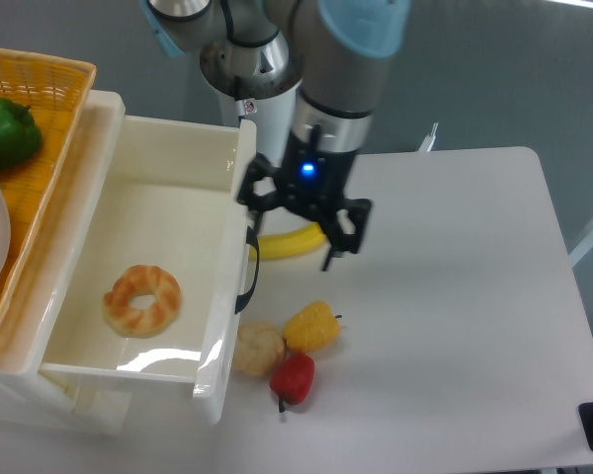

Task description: Place the donuts in the upper white drawer

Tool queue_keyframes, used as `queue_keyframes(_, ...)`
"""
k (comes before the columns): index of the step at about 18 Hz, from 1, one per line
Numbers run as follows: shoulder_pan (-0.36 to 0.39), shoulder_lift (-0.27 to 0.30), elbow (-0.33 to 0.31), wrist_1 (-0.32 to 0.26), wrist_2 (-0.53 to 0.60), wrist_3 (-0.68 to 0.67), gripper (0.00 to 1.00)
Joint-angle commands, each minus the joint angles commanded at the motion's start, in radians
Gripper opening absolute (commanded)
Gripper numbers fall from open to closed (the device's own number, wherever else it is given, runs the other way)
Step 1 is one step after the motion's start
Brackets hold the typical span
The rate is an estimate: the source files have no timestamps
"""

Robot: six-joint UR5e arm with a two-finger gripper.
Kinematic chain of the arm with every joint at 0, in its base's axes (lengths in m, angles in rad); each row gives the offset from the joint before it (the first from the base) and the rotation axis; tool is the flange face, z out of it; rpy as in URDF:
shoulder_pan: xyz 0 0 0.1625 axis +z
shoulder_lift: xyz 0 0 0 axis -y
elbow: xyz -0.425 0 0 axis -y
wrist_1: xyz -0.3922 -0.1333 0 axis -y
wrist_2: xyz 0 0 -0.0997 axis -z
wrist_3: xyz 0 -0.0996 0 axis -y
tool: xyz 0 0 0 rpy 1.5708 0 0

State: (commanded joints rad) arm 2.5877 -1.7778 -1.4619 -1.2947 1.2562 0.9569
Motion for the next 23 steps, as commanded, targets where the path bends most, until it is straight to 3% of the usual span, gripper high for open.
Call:
queue_keyframes(6, 0.048, -0.058, -0.038, 0.003, 0.149, 0.226, 1.0)
queue_keyframes(11, 0.077, -0.163, -0.037, 0.092, 0.265, 0.316, 1.0)
queue_keyframes(16, 0.1, -0.213, -0.018, 0.097, 0.285, 0.359, 1.0)
queue_keyframes(20, 0.15, -0.261, -0.015, 0.106, 0.296, 0.627, 1.0)
queue_keyframes(23, 0.166, -0.272, -0.026, 0.149, 0.296, 0.649, 1.0)
